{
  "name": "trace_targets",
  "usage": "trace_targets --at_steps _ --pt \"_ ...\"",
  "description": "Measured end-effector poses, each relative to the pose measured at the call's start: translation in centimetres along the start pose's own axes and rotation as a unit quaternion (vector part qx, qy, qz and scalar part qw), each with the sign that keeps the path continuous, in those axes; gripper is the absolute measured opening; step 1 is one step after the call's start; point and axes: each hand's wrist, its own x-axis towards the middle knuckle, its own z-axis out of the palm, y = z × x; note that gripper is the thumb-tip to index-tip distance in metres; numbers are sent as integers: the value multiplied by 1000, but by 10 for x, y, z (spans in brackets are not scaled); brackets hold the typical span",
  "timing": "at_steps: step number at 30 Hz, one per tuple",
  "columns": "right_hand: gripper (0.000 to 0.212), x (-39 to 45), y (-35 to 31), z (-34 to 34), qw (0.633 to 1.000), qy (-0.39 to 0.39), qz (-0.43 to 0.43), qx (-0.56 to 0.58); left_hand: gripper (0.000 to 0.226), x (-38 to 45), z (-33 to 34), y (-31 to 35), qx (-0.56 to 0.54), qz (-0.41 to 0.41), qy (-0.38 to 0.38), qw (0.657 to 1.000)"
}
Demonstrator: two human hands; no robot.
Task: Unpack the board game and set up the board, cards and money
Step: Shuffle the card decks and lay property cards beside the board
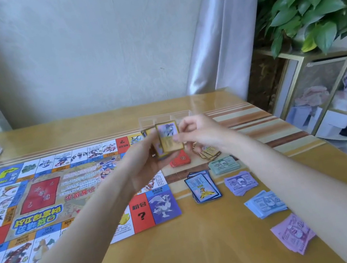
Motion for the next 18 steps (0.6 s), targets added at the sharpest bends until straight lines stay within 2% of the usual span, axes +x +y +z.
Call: trace_targets --at_steps 3,8,11,13,16,17,18 --pt "14 7 -12 -20 996 21 10 87 24 1 11 21 9 24 -36 999" --pt "10 11 -16 -18 996 21 5 89 20 12 20 15 85 68 39 993" --pt "28 14 -6 -14 996 71 22 48 9 16 22 7 116 81 46 989" --pt "20 17 -1 -13 992 102 35 71 10 18 24 3 103 75 35 991" --pt "13 25 15 -22 970 160 75 167 10 19 20 2 75 59 32 995" --pt "14 30 23 -27 968 180 89 153 10 21 16 3 81 58 35 994" --pt "15 33 32 -33 971 198 104 87 11 22 12 3 91 57 36 994"
